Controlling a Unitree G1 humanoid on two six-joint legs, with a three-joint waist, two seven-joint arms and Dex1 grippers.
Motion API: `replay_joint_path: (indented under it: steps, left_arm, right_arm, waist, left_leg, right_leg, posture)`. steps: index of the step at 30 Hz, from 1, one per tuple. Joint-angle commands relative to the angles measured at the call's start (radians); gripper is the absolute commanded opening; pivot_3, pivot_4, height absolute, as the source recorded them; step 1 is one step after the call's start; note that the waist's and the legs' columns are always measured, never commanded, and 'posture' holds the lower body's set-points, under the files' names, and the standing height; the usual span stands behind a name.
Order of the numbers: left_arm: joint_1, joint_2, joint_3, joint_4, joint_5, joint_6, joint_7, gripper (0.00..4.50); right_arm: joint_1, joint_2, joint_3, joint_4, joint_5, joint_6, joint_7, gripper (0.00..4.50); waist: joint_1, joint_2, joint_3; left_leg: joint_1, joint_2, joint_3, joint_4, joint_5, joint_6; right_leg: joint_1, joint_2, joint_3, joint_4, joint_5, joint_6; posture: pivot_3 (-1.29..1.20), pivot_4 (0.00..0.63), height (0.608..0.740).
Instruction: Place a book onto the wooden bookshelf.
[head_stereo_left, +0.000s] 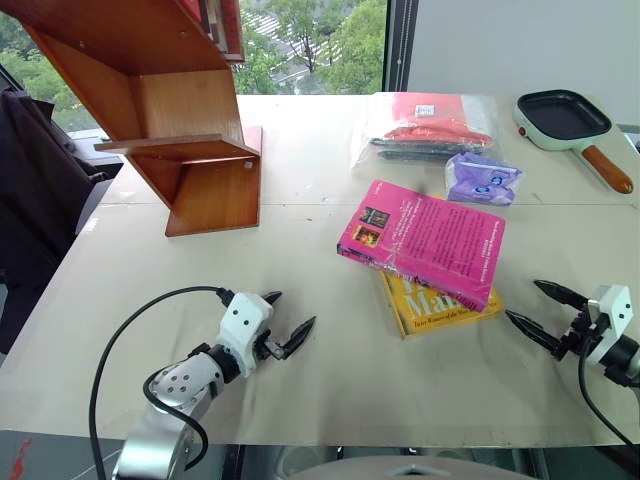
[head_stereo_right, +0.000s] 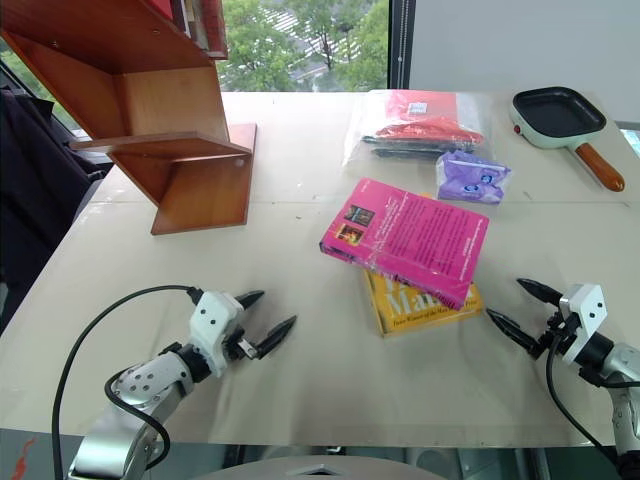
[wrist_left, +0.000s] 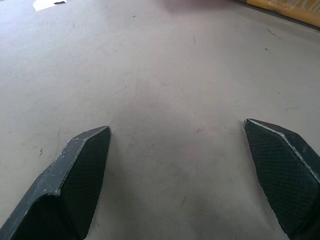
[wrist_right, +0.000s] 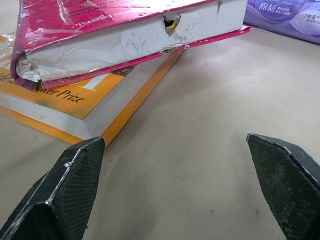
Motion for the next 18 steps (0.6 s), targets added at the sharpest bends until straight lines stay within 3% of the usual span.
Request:
replay_joint_path:
  steps: [1,18]
  left_arm:
    - [0.019,0.011,-0.017,0.023,-0.005,0.002,-0.026,4.39]
    - [0.009,0.049,0.015,0.042,-0.026,-0.021,-0.061,4.39]
  right_arm:
    - [-0.019,-0.018,-0.028,0.008,0.011,-0.011,0.012,4.50]
    - [-0.030,-0.044,-0.010,0.008,-0.026,0.048,-0.023,4.50]
  waist:
    - [0.000,0.000,0.000]
    - [-0.001,0.000,0.000]
  left_leg:
    - [0.000,0.000,0.000,0.000,0.000,0.000]
    - [0.000,0.000,0.000,0.000,0.000,0.000]
  right_leg:
    - [0.000,0.000,0.000,0.000,0.000,0.000]
    - [0.000,0.000,0.000,0.000,0.000,0.000]
  posture:
    - [0.00,0.150,0.740]
    - [0.00,0.150,0.740]
